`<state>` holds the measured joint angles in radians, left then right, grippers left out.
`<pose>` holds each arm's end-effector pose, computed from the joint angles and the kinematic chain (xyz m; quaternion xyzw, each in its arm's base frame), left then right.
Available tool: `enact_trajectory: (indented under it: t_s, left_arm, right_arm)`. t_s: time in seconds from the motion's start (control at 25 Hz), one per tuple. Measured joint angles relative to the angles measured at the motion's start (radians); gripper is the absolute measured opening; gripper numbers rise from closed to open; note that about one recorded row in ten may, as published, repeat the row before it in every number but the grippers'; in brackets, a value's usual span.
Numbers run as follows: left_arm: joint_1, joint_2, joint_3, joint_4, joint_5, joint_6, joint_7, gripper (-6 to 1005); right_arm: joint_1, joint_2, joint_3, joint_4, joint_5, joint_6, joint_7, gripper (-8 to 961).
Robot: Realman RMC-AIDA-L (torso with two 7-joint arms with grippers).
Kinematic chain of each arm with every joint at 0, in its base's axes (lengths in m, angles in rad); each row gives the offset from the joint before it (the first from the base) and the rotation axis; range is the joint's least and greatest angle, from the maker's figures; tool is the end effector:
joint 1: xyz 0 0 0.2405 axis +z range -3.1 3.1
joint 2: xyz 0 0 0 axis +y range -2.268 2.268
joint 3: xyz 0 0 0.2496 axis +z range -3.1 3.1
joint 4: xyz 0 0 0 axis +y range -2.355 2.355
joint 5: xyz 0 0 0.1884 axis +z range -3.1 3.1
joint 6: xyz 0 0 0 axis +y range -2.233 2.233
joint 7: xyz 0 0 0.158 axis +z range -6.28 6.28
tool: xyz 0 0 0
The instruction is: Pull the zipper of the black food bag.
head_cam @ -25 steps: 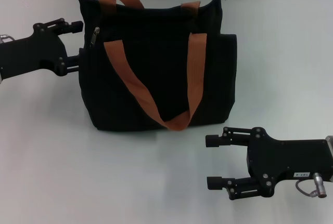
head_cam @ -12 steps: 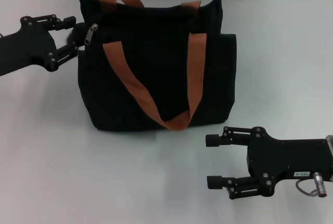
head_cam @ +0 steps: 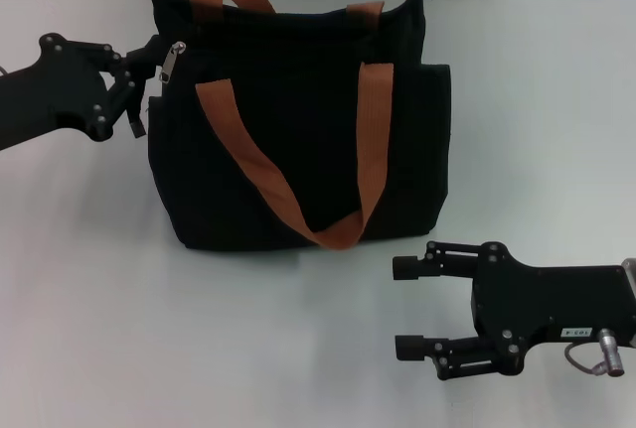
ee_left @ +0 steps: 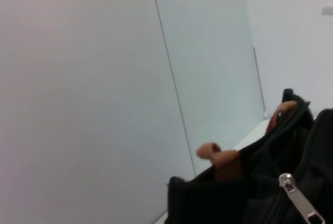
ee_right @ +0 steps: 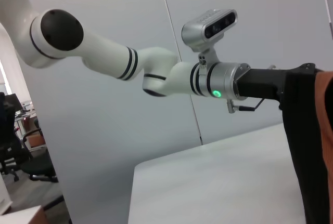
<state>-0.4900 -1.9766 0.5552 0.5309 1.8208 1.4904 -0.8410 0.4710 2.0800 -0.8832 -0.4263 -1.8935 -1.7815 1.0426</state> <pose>-0.2731 0.3334 0.0451 -0.9152 -0.0419 -0.2411 0.3202 0.2272 0.2371 -0.0480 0.9418 -0.1134 -0.3158 0.0192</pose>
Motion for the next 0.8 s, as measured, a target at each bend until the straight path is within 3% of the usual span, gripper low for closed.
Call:
enact_trajectory:
  t_s: [0.32,0.56,0.8]
  left_arm:
    - [0.025,-0.014,-0.006,0.001,-0.023,0.057,0.003,27]
    - [0.036,-0.035,-0.015,0.001,-0.046,0.062,0.032,29]
    - [0.038,-0.042,-0.027,0.001,-0.070,0.059,0.055,31]
  right_arm:
    - [0.019,-0.003,0.009,-0.006,0.149,-0.179,0.078,818]
    - [0.111,-0.010,0.009,-0.067,0.255,-0.225,0.424,818]
    - [0.250,-0.014,0.003,-0.179,0.253,-0.145,0.789,818]
